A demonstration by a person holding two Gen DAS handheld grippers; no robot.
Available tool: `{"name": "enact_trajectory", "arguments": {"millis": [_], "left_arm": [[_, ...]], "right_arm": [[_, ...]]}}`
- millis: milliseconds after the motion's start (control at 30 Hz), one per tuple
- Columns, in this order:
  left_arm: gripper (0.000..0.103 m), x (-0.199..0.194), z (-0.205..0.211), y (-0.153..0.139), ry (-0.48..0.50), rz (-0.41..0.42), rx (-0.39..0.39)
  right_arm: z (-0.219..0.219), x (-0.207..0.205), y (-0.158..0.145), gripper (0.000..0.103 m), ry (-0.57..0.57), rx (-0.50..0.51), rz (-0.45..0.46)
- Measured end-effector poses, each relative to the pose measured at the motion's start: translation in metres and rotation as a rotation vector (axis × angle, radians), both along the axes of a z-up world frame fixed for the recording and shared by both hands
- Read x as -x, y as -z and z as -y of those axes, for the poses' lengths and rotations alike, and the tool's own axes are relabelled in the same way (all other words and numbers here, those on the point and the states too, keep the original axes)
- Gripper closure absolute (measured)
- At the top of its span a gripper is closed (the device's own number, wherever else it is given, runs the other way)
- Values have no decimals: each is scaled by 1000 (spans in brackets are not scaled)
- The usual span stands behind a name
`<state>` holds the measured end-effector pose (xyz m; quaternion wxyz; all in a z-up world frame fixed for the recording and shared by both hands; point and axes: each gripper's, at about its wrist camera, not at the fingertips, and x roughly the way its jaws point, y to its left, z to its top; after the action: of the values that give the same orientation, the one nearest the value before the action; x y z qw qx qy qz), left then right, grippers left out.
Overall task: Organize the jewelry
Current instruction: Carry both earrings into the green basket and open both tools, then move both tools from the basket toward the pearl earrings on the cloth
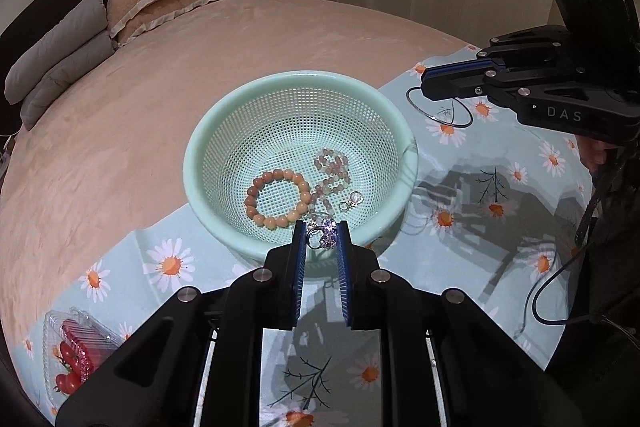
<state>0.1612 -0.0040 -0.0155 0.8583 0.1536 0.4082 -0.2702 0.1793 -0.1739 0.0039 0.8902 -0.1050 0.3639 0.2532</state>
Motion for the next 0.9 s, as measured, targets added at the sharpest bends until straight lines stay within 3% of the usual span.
{"name": "enact_trajectory", "arguments": {"millis": [433, 467, 500, 533, 567, 600, 667, 733, 900], "left_arm": [[87, -31, 7, 17, 0, -28, 1], [82, -31, 5, 18, -14, -20, -1], [64, -31, 3, 18, -27, -11, 1], [51, -30, 0, 17, -39, 0, 8], [26, -29, -4, 15, -56, 16, 15], [21, -27, -8, 12, -67, 31, 24], [19, -24, -14, 8, -80, 39, 40], [12, -22, -19, 4, -106, 56, 22], [10, -9, -26, -2, -124, 72, -8]], "right_arm": [[0, -29, 29, 96, 36, -40, -19], [0, -31, 31, 90, 47, -45, -22], [0, -33, 33, 76, 59, -44, -25], [0, -34, 35, 70, 71, -37, -24], [0, -33, 36, 60, 82, -30, -16], [1, -33, 36, 51, 92, -26, -10], [3, -31, 35, 41, 106, -33, -2], [5, -29, 33, 39, 112, -46, 1], [1, -18, 25, 36, 98, -31, 16]]}}
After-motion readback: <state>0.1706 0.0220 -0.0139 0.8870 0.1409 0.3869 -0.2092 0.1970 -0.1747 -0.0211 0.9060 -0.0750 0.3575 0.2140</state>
